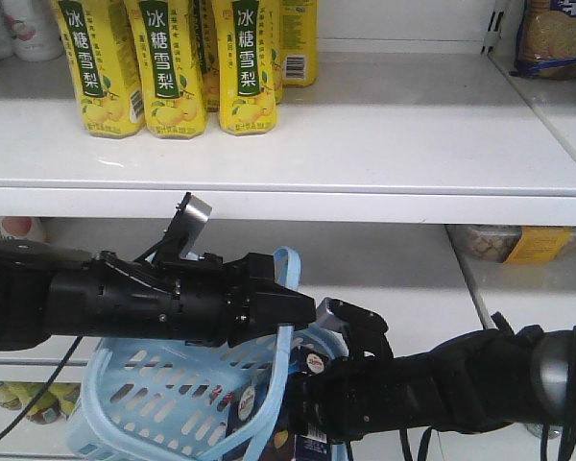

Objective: Left arm holds basket, right arm returns cookies
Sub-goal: 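Close the right gripper on the top of the Chocofello box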

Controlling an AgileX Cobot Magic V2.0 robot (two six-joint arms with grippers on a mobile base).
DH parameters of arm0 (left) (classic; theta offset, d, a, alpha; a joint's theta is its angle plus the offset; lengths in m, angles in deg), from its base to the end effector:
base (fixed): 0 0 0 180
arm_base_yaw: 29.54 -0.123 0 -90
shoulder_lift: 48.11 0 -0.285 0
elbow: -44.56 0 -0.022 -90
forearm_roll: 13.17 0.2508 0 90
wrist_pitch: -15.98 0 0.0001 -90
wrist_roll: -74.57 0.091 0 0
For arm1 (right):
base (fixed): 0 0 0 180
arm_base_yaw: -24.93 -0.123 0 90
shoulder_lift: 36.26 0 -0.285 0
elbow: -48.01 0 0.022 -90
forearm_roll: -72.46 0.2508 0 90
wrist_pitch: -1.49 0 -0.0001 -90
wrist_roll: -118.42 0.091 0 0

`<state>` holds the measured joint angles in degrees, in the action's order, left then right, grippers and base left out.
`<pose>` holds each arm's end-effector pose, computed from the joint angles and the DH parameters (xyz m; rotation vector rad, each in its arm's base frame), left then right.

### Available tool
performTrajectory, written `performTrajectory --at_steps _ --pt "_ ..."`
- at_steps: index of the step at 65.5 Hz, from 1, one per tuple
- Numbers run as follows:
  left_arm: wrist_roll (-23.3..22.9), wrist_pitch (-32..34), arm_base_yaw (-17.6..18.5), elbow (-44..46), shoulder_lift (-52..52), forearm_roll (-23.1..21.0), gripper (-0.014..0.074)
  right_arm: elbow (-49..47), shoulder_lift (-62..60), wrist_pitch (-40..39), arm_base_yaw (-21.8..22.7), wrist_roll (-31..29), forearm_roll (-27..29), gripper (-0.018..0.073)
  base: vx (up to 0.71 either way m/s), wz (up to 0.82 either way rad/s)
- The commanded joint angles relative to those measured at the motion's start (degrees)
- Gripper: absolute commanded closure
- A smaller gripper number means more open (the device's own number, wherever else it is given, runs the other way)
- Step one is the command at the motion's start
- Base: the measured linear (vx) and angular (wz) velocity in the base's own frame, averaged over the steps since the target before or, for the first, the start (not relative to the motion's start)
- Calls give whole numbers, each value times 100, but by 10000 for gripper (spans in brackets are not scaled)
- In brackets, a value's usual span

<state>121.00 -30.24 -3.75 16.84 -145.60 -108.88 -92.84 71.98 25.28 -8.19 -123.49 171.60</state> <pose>0.2506 -0.1938 0.2480 0.0384 2.3491 -1.5898 0.2253 0.1903 0.1273 -0.0687 2.6945 0.9720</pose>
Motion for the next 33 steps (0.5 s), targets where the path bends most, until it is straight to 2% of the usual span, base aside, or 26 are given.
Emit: performTrajectory --at_steps 1,14,24,33 --pt "328 -87 -10 220 259 -625 599 -141 -189 104 4 -101 216 263 0 0" --pt "328 -87 -10 220 259 -625 599 -141 -374 104 4 -101 84 387 0 0" --pt "328 -87 -10 220 259 -625 599 -28 -747 -35 4 -27 -55 398 0 0" --pt "328 -87 -10 220 259 -625 599 292 -1250 -721 4 53 -55 395 0 0"
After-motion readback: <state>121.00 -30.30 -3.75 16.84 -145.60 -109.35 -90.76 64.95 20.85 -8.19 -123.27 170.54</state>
